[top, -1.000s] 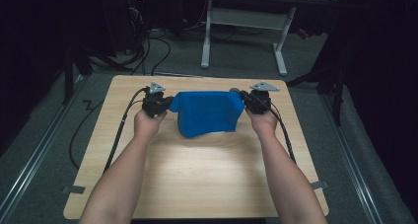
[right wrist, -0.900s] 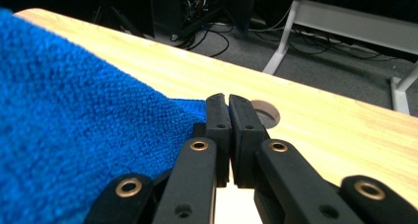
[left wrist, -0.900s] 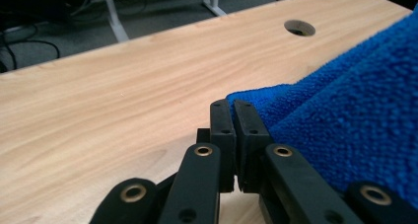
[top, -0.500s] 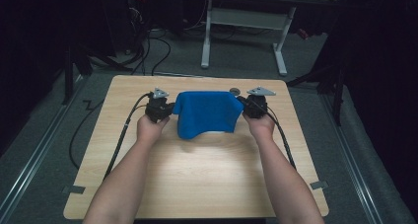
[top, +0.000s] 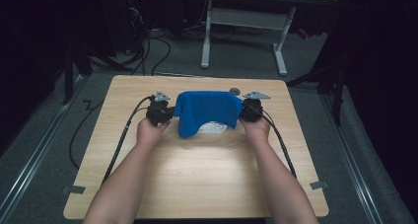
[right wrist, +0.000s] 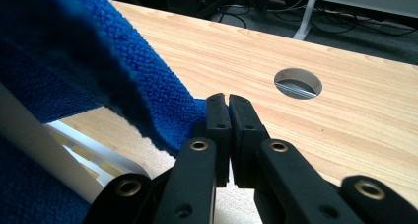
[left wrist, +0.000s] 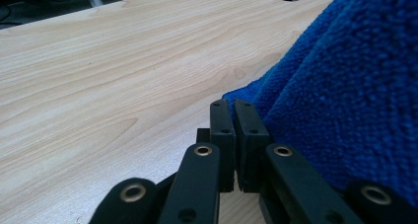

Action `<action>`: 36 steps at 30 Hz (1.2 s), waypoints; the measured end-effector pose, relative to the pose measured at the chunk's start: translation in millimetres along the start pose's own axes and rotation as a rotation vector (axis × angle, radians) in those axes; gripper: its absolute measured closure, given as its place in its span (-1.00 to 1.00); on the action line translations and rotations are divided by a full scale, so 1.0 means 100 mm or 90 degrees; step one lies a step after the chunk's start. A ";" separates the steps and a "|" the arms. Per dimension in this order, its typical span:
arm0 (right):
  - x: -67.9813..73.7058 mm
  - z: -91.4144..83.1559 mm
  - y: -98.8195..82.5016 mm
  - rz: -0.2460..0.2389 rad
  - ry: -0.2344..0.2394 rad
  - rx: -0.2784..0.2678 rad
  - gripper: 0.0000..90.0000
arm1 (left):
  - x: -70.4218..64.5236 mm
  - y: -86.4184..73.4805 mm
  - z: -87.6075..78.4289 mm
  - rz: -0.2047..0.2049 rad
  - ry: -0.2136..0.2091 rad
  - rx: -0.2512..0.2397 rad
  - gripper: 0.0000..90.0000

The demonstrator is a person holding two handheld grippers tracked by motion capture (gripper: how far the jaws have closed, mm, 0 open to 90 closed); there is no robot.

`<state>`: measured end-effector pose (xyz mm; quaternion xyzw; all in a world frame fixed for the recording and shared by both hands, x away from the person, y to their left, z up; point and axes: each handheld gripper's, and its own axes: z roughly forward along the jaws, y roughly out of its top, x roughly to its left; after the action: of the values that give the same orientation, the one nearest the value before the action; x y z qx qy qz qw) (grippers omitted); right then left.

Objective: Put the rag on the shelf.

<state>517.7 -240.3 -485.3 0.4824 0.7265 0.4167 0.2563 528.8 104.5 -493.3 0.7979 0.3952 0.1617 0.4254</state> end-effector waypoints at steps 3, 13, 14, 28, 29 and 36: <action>0.00 0.01 0.00 -0.001 0.001 0.002 0.97 | 0.01 -0.02 0.00 -0.010 -0.001 -0.004 0.95; -0.01 0.00 -0.03 0.001 -0.002 0.009 0.96 | 0.05 -0.11 0.03 -0.041 0.001 -0.003 0.83; -0.01 0.00 -0.03 0.002 -0.003 0.009 0.96 | 0.06 -0.11 0.03 -0.045 0.005 -0.004 0.74; -0.02 -0.05 -0.02 0.005 -0.014 0.010 0.75 | 0.08 -0.05 -0.11 -0.063 0.021 -0.028 0.34; -0.03 -0.05 -0.02 0.004 -0.016 0.009 0.70 | 0.09 -0.05 -0.12 -0.065 0.022 -0.030 0.33; -0.10 -0.17 0.02 0.014 -0.029 -0.001 0.58 | 0.12 -0.03 -0.25 -0.069 0.038 -0.044 0.21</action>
<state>509.8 -254.8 -475.0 0.4997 0.7149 0.4090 0.2682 519.8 128.7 -482.2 0.7548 0.4447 0.1755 0.4491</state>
